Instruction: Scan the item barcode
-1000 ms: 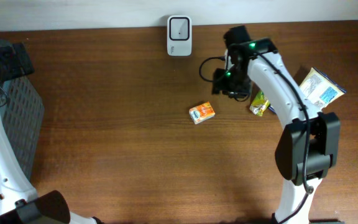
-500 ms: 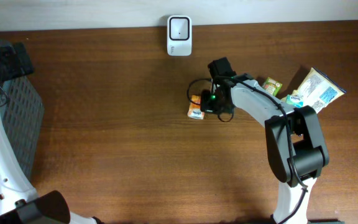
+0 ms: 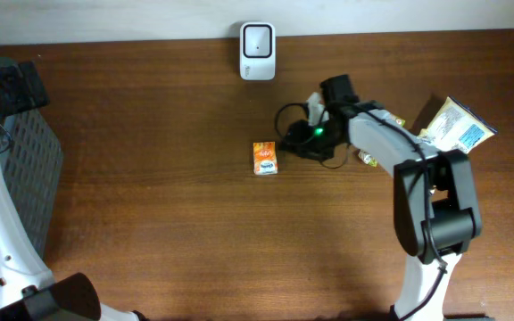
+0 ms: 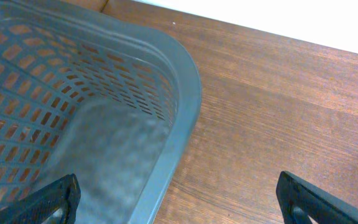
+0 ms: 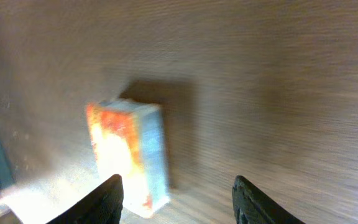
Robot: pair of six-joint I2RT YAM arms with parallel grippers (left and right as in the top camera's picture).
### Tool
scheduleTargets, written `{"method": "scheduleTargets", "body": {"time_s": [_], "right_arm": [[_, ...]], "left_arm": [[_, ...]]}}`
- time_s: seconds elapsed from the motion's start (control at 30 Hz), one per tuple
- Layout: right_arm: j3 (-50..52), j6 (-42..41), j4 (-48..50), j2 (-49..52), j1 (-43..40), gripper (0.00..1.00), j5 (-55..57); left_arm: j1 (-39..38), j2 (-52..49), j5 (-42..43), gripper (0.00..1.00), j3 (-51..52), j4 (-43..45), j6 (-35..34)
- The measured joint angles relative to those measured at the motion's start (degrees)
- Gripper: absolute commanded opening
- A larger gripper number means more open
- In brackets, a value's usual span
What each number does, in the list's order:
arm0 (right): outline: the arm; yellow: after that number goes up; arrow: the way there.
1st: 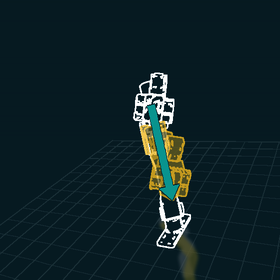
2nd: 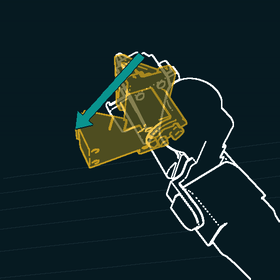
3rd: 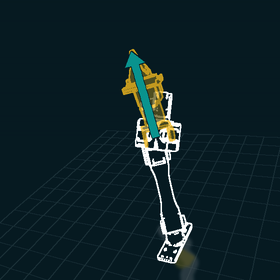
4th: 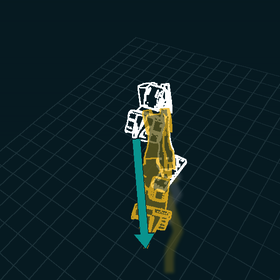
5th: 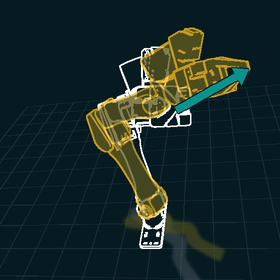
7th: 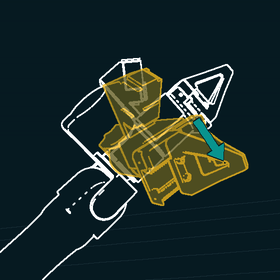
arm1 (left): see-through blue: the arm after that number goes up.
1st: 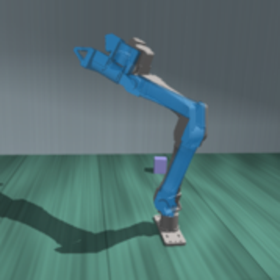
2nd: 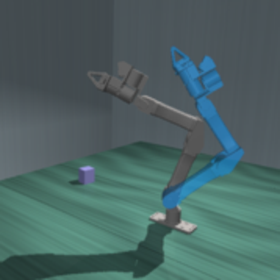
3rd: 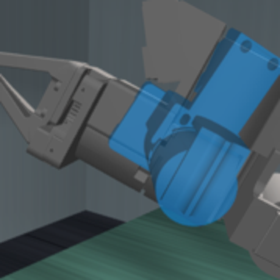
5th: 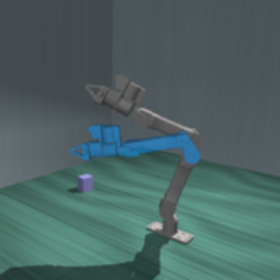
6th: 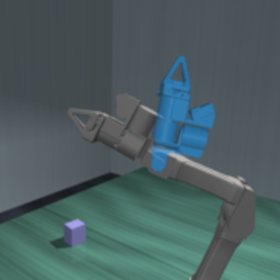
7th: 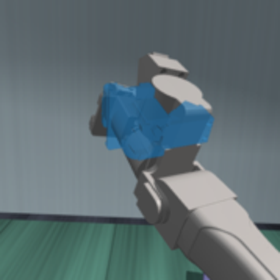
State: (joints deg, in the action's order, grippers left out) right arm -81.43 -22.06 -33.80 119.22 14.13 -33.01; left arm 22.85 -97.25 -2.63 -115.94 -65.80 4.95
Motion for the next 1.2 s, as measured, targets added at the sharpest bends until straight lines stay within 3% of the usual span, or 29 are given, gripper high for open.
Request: {"method": "scheduleTargets", "body": {"time_s": [0.13,0.27,0.43,0.63,0.8,0.87,0.97,1.1,1.17,1.2], "right_arm": [[-0.3,-3.8,3.4,4.1,5.5,0.33,-2.1],[-0.5,-6.0,3.6,5.0,5.9,0.04,-2.8],[-0.6,-7.1,5.4,5.7,4.2,0.04,-8.6],[-0.3,0.0,14.3,3.1,-2.4,0.04,-36.1],[-0.4,-4.2,27.0,1.5,-3.5,0.04,-50.9],[-0.5,-9.2,32.1,1.4,-3.5,0.04,-52.8],[-2.4,-25.5,49.4,1.3,-4.0,0.04,-54.0],[-4.0,-50.6,83.3,0.4,-6.2,0.04,-54.9],[-5.1,-70.2,106.2,-0.7,-8.3,0.04,-55.1],[-5.6,-77.6,111.6,-1.3,-9.4,0.04,-55.1]], "left_arm": [[0.0,0.0,0.0,0.99,0.0,0.0,0.0],[0.0,0.0,0.0,0.99,0.0,0.0,0.0],[0.0,0.0,0.0,0.99,0.0,0.0,0.0],[0.0,0.0,0.0,0.99,0.0,0.0,0.0],[0.0,0.0,0.0,0.99,0.0,0.0,0.0],[0.0,0.0,0.0,0.99,0.0,0.0,0.0],[0.0,0.0,0.0,0.99,0.0,0.0,0.0],[0.0,0.0,0.0,0.99,0.0,0.0,0.0],[0.0,0.0,0.0,0.99,0.0,0.0,0.0],[0.0,0.0,0.0,0.99,0.0,0.0,0.0]]}}
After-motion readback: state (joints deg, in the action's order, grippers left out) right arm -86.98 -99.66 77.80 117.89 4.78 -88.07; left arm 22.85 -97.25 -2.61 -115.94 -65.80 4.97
